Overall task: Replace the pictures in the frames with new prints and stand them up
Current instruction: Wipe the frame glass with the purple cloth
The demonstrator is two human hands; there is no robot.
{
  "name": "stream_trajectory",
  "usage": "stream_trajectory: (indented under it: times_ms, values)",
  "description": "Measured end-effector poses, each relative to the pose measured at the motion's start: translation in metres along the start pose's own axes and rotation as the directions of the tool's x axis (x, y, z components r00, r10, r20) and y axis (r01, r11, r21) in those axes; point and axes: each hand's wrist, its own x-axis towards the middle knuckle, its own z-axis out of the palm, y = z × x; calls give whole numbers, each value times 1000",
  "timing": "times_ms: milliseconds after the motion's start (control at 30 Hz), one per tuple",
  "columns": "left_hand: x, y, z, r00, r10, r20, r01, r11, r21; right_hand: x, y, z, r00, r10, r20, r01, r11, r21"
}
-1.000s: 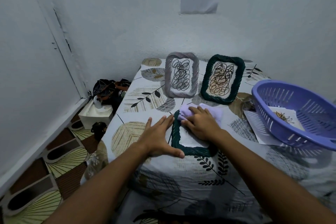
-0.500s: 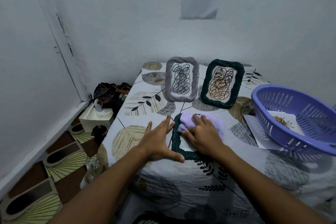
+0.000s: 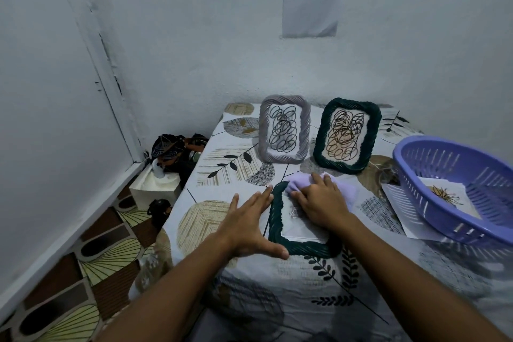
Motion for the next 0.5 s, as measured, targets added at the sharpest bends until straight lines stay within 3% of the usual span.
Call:
stream_trajectory:
  times_ms: [333, 500]
  values:
    - [1, -2, 1, 1000, 6, 14, -6, 998, 58, -7, 44, -4, 994, 107, -19, -105, 991, 87]
    - [-2, 2, -3, 1000, -22, 11, 21, 999, 46, -1, 32, -1, 998, 66, -8, -64, 991, 118]
